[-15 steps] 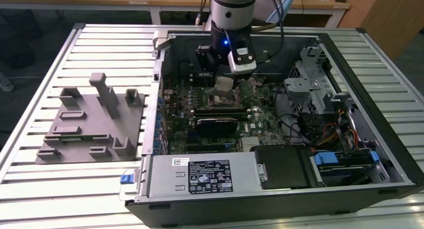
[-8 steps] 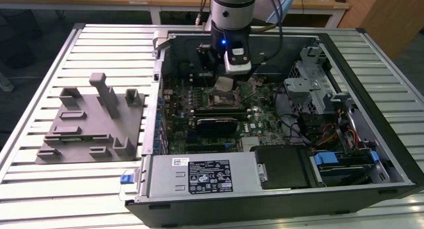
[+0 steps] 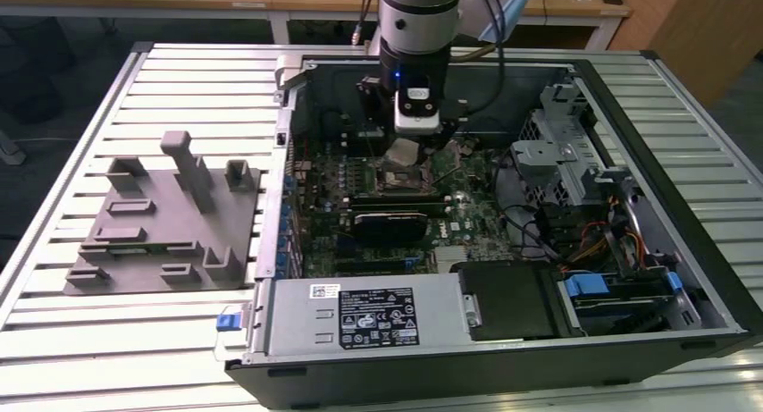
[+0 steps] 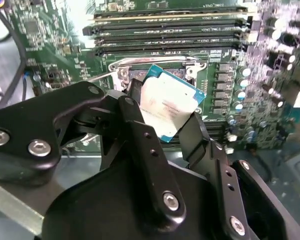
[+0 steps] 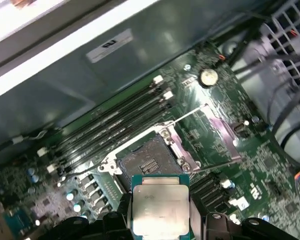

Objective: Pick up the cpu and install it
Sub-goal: 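Place the cpu into insertion slot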

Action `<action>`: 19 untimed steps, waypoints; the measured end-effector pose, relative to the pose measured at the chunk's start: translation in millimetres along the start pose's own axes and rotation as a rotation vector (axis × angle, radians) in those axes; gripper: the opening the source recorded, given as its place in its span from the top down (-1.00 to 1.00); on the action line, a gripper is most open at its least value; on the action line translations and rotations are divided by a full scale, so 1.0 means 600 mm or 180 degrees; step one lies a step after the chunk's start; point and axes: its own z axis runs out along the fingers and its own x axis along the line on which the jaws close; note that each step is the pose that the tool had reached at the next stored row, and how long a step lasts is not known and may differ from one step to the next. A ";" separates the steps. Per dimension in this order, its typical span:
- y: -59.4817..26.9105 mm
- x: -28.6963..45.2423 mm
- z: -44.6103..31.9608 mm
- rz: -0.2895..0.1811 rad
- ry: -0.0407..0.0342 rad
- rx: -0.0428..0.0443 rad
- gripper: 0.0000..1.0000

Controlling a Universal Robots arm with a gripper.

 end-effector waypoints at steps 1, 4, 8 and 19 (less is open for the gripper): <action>0.000 0.000 0.000 0.0059 -0.0003 0.0001 -0.08; 0.000 0.000 0.001 0.0234 -0.0011 0.0004 -0.08; 0.000 0.000 0.001 0.0463 -0.0022 0.0007 -0.08; 0.000 0.000 0.004 0.1102 -0.0052 0.0018 -0.08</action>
